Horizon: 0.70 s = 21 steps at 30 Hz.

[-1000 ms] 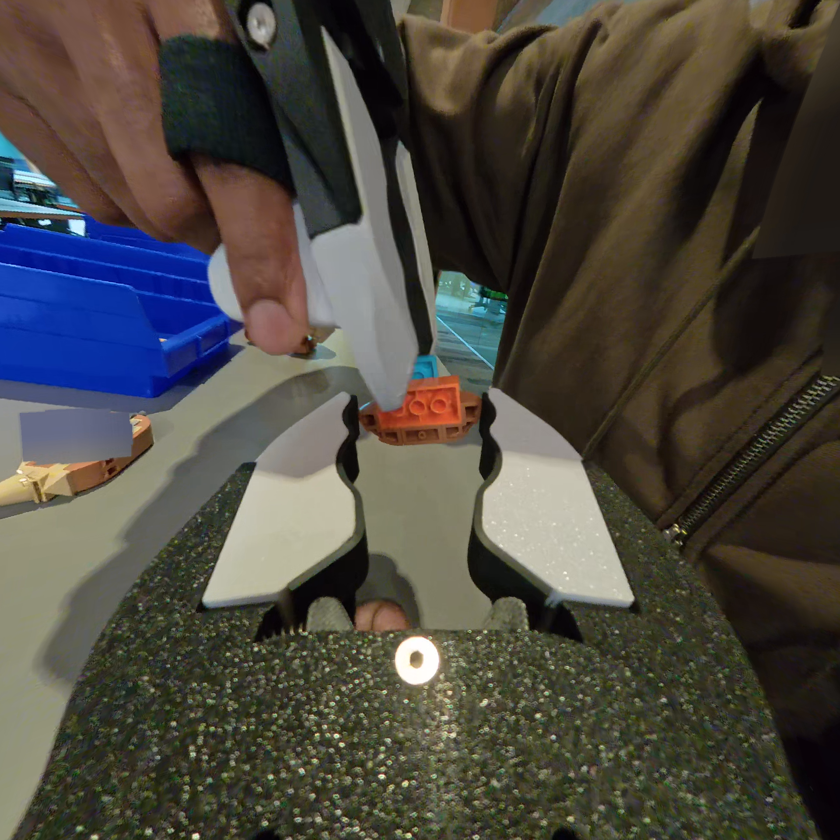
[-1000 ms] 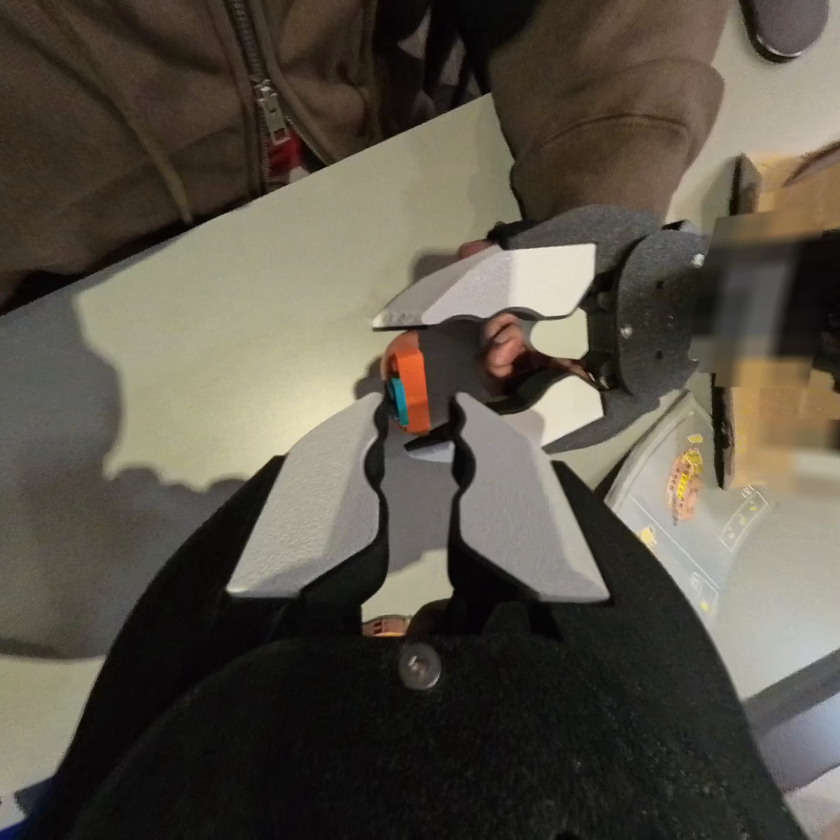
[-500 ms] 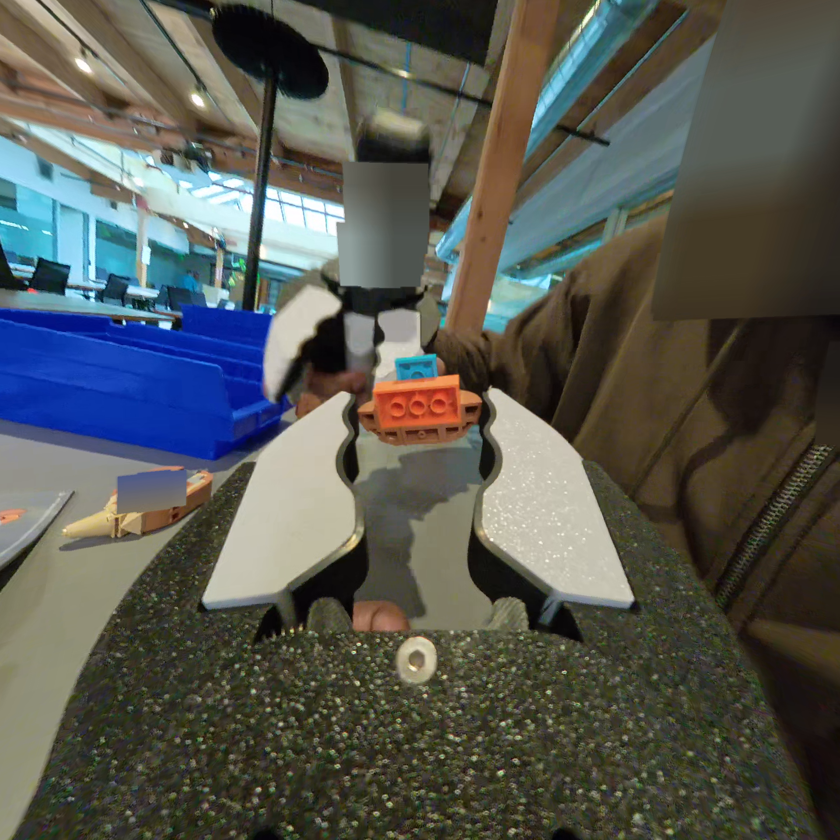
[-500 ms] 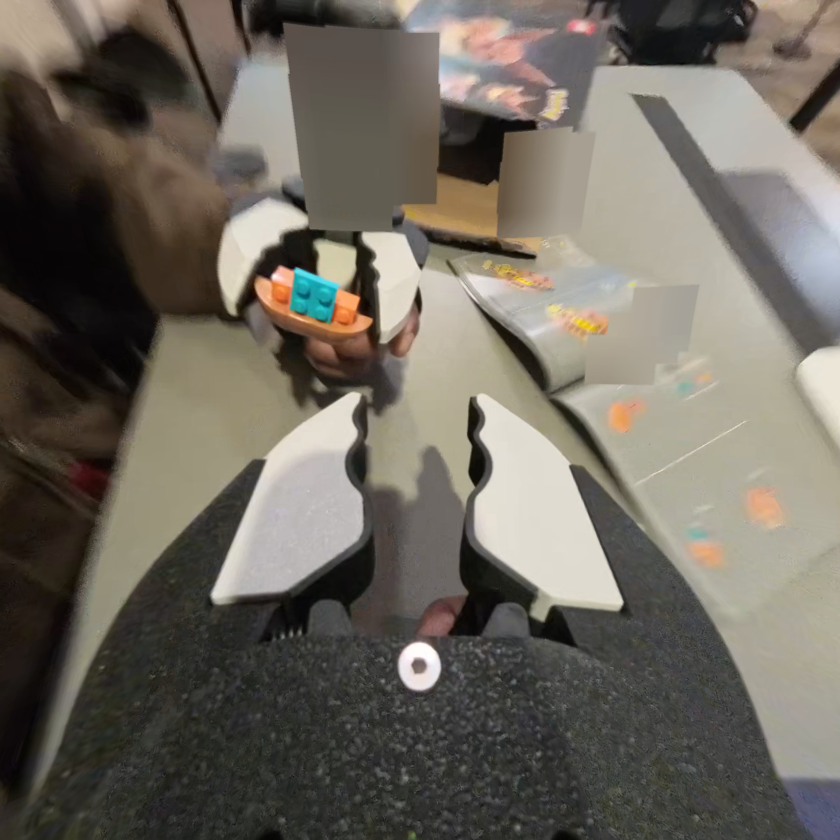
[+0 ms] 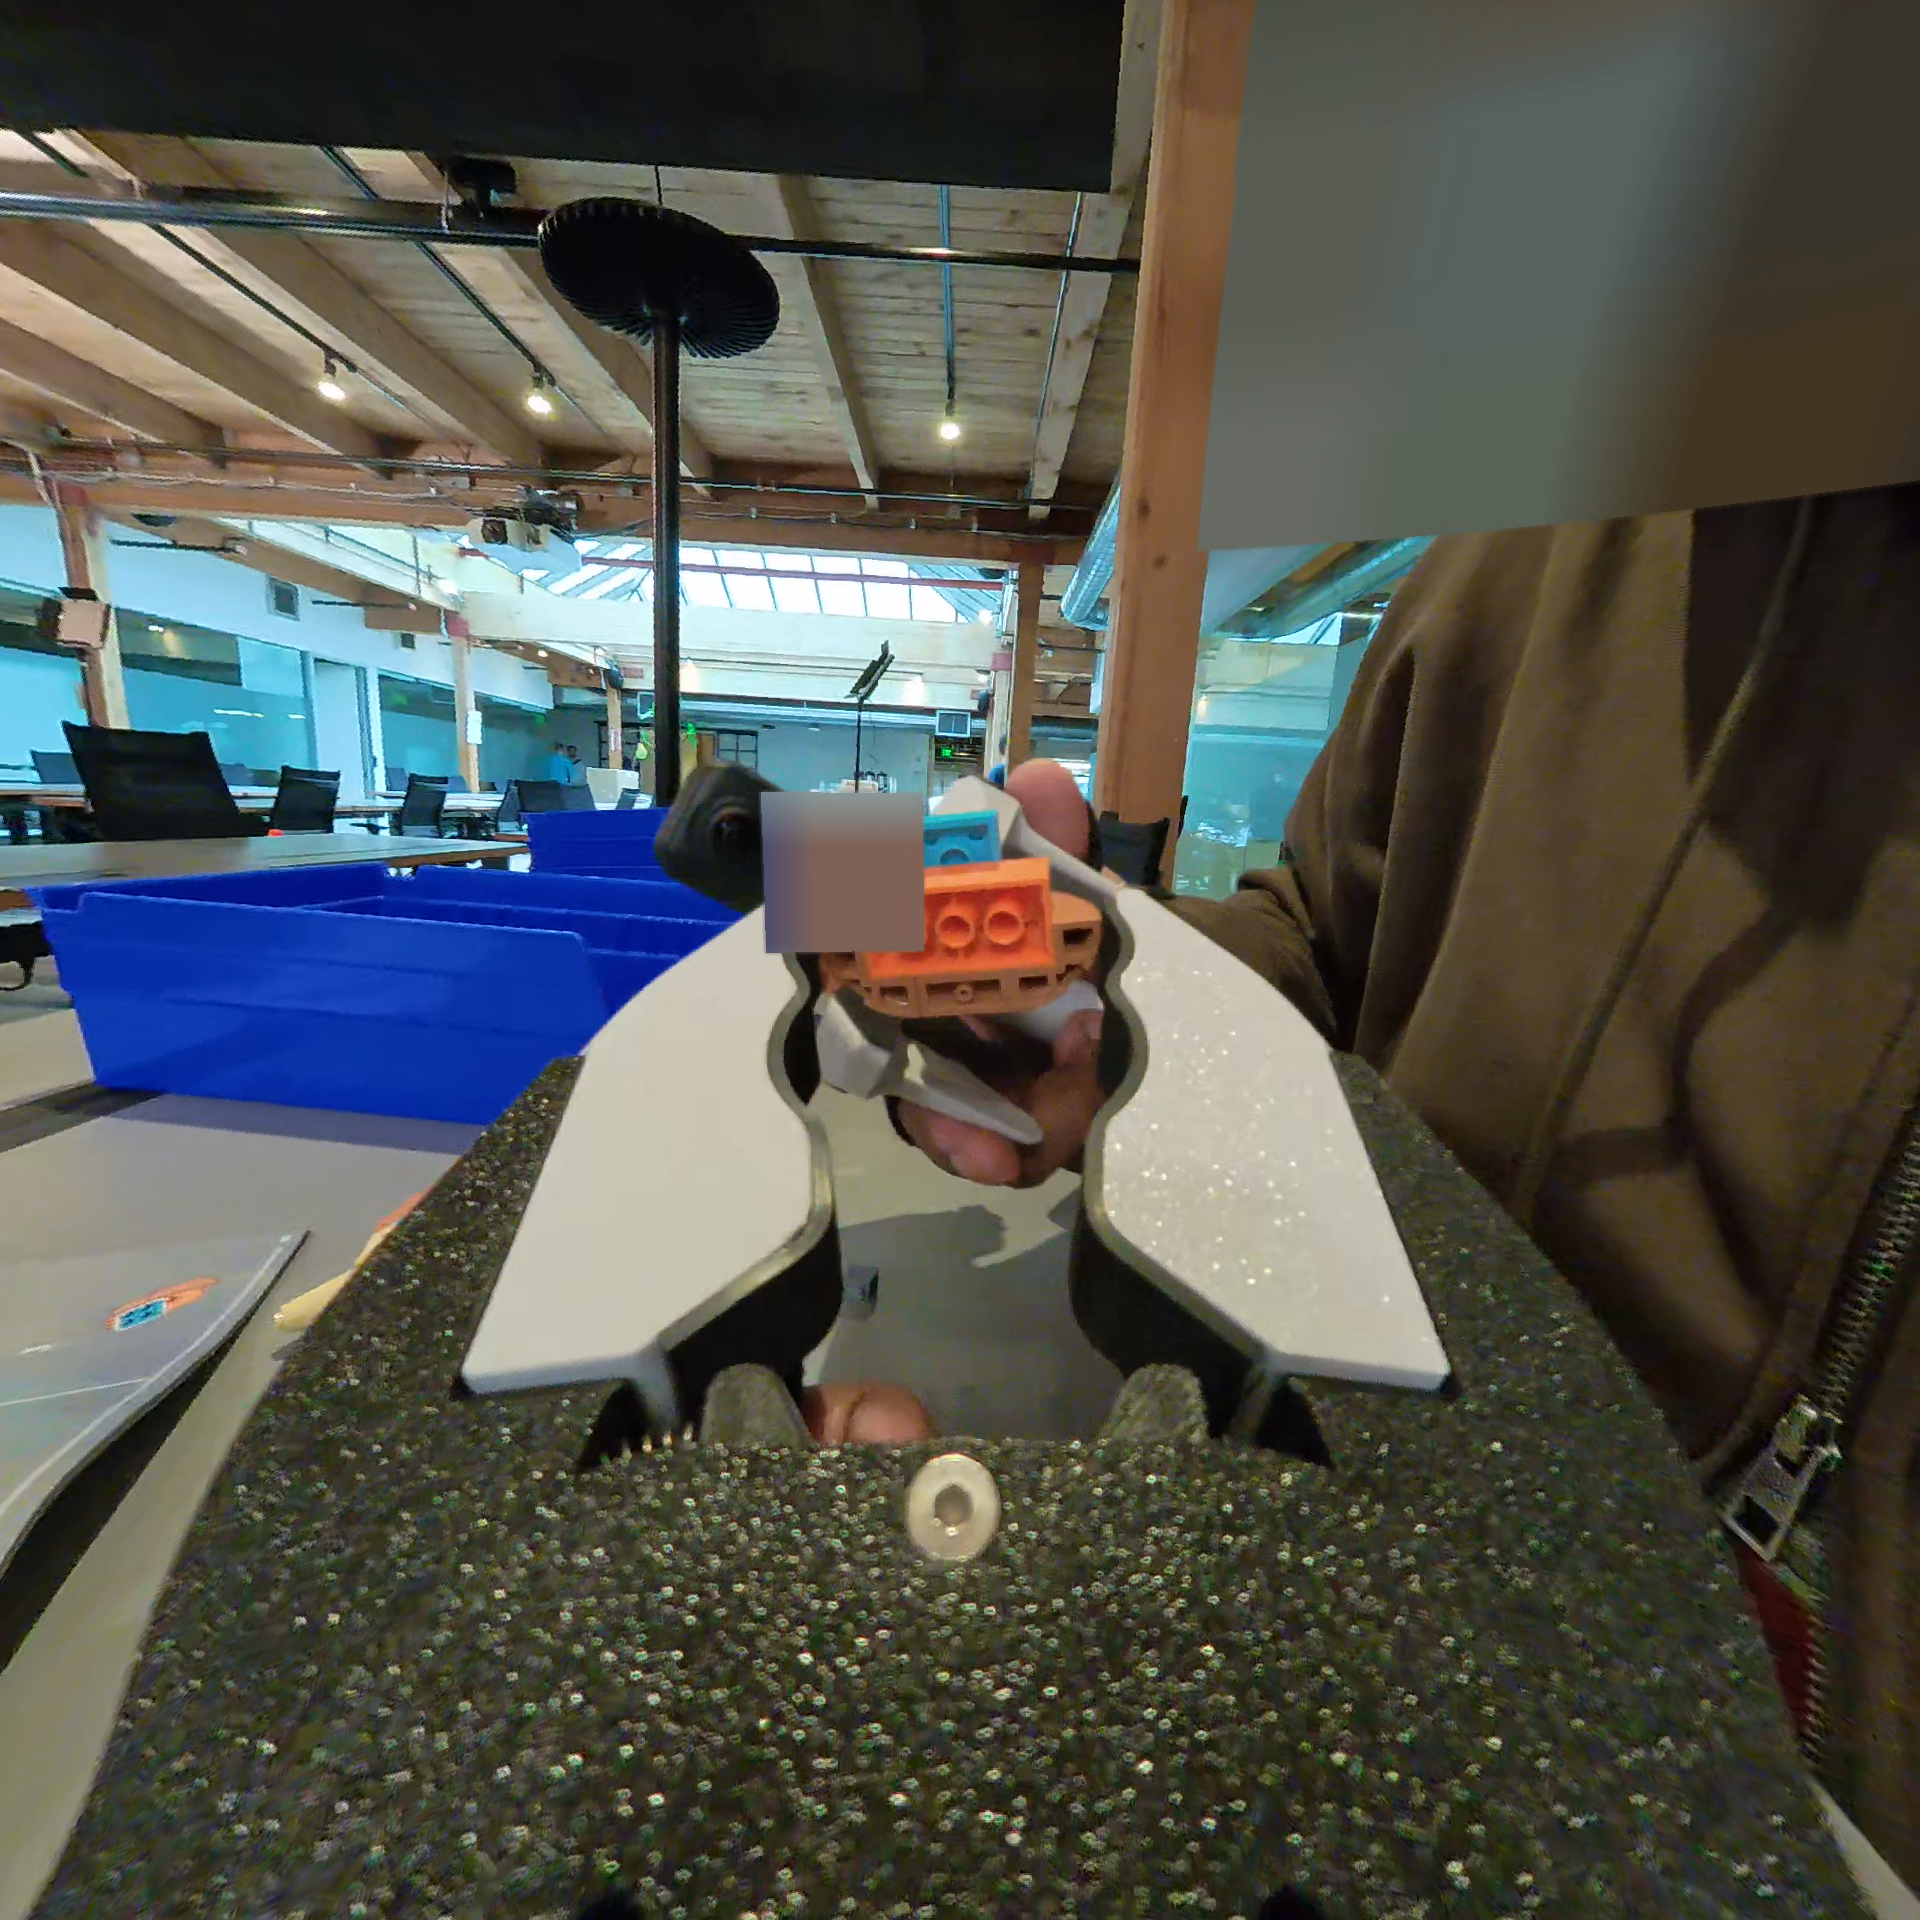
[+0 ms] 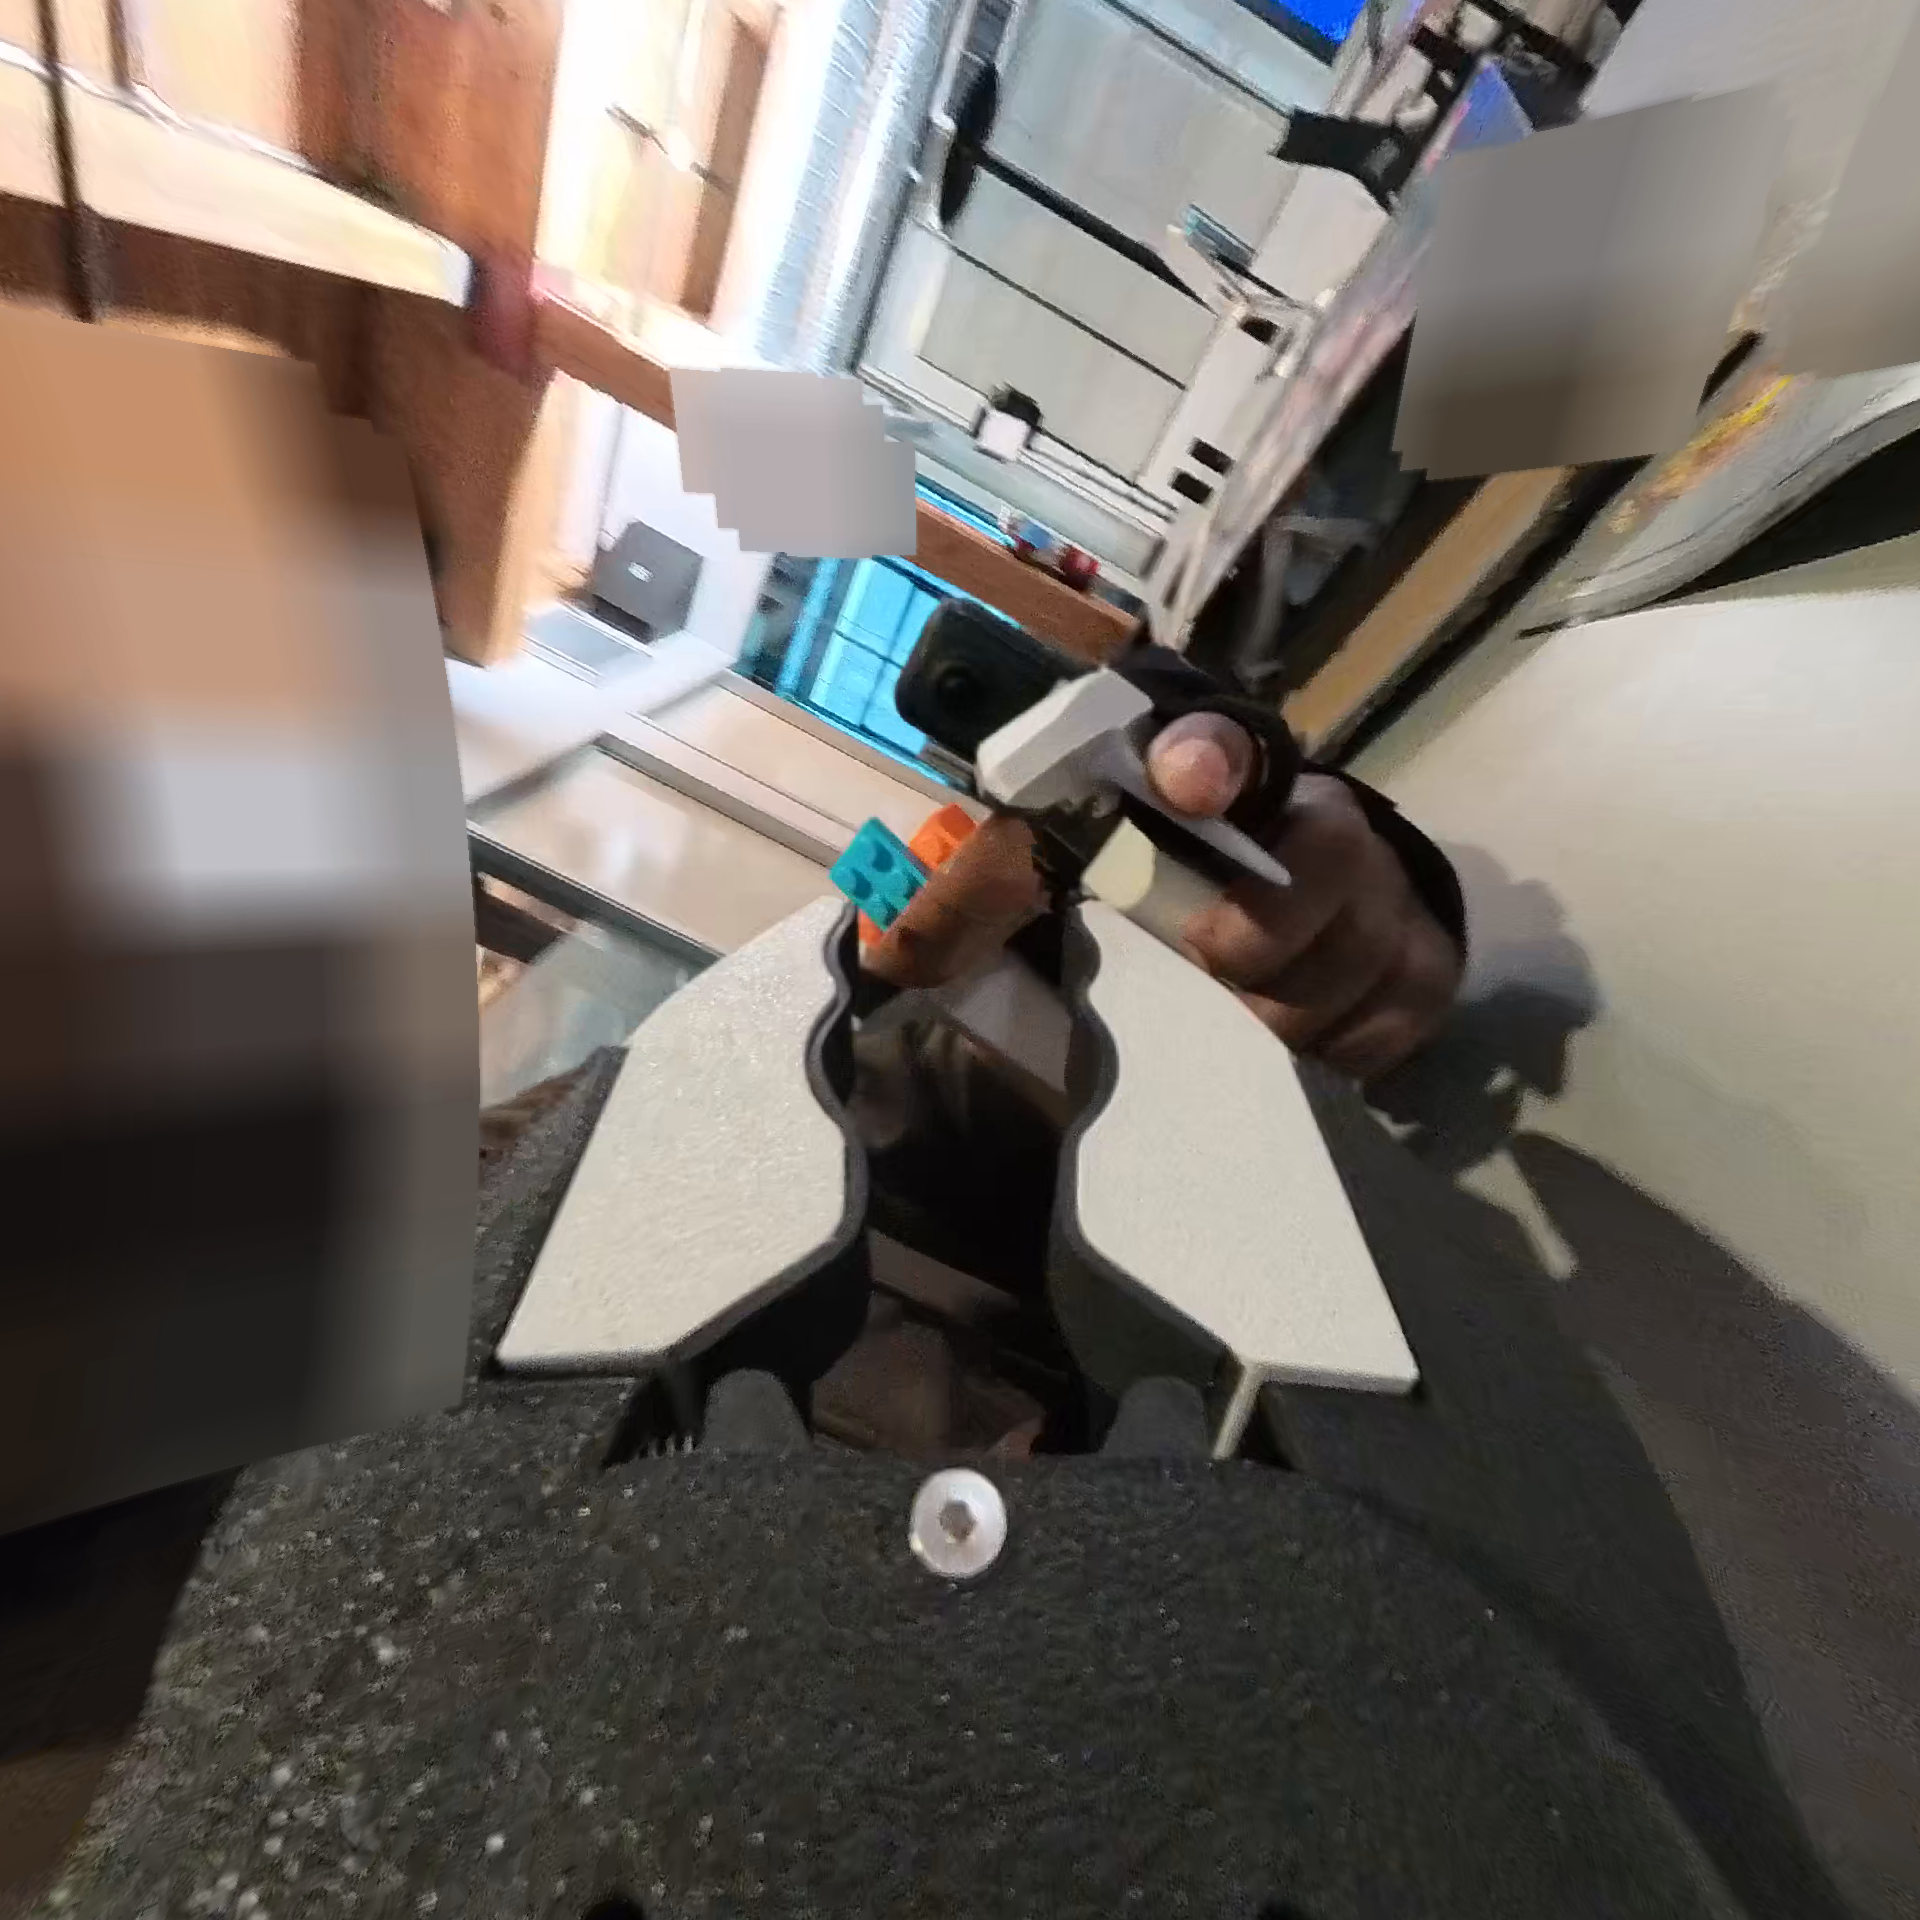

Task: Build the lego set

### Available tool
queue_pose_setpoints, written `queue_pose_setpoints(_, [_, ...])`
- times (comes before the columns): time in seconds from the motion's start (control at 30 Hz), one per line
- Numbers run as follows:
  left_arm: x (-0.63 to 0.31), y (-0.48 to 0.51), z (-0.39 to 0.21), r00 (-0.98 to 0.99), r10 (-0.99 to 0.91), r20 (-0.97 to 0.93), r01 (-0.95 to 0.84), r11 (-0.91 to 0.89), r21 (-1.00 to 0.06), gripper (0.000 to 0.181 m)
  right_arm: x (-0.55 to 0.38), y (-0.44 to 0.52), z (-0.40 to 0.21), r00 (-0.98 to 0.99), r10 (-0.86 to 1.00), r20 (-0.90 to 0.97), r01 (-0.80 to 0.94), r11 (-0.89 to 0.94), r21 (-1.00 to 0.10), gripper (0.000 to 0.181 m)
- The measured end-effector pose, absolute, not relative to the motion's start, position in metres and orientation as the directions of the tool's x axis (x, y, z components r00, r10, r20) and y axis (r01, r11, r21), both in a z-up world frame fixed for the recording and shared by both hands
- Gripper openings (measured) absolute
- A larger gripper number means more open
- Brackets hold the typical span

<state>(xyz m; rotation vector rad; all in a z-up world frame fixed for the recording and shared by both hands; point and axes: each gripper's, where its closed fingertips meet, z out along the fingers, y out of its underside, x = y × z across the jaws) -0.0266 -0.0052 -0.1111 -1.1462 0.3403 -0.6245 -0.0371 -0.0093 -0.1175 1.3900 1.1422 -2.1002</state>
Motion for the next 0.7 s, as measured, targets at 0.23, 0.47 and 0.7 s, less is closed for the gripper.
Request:
queue_pose_setpoints(0.23, [-0.0234, -0.0022, -0.1143, 0.812, -0.583, 0.0, 0.209, 0.291, -0.934, 0.051, -0.0355, -0.0085, -0.1199, -0.43, 0.128, -0.894, 0.675, -0.612, -0.412, 0.026])
queue_pose_setpoints(0.47, [-0.0196, -0.0007, -0.1173, 0.819, -0.572, -0.038, 0.166, 0.299, -0.94, 0.052, -0.0329, -0.008, -0.1222, -0.411, 0.076, -0.908, 0.679, -0.64, -0.361, 0.023])
queue_pose_setpoints(0.7, [-0.0162, -0.0022, -0.1165, 0.815, -0.576, -0.06, 0.153, 0.314, -0.937, 0.052, -0.0296, -0.0099, -0.1222, -0.412, -0.013, -0.911, 0.688, -0.66, -0.302, 0.023])
